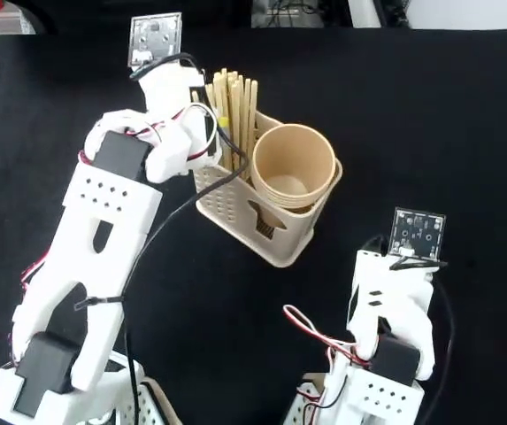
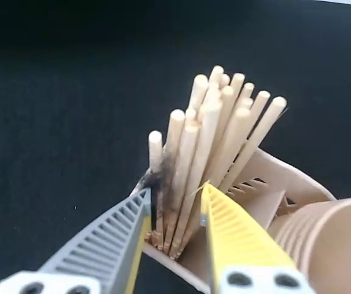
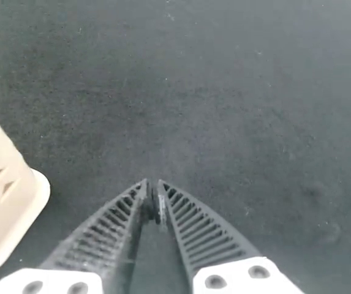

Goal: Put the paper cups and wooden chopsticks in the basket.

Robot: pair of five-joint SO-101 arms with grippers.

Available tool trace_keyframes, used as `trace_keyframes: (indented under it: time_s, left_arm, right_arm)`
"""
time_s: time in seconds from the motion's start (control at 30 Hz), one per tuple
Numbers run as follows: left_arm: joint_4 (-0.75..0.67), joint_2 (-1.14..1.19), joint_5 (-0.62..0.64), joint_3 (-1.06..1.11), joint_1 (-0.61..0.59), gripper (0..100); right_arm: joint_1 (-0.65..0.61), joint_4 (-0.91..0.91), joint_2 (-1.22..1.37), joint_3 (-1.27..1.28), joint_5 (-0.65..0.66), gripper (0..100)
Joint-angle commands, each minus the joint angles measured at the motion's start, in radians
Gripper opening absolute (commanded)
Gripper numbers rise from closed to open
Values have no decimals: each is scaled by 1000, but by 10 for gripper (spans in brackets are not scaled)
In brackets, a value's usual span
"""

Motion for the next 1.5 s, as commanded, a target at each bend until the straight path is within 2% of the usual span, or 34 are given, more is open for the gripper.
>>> trace_keyframes:
  time_s: [0.0,0.2,0.3,0.53,0.63,0.87,1.17,1.3,1.47]
  left_arm:
    - [75,-6,3,-153,-13,141]
    - [333,-2,-106,-361,-21,141]
    - [393,6,-121,-384,-38,141]
    - [344,80,-123,-332,-136,144]
    - [330,129,-117,-334,-131,145]
    - [315,206,-115,-332,-35,145]
    - [316,273,-115,-323,-61,138]
    - [316,270,-120,-328,-74,33]
    - [322,227,-123,-332,-76,29]
  right_arm:
    - [-12,-11,-65,-1,-2,14]
    - [-12,-11,-65,-1,-2,14]
    - [-12,-11,-65,-1,-2,14]
    - [-12,9,-67,-7,0,14]
    - [-12,9,-67,-7,0,14]
    - [-12,9,-67,-7,0,14]
    - [-12,9,-67,-5,0,14]
    - [-12,9,-67,-5,0,14]
    - [-12,9,-67,-5,0,14]
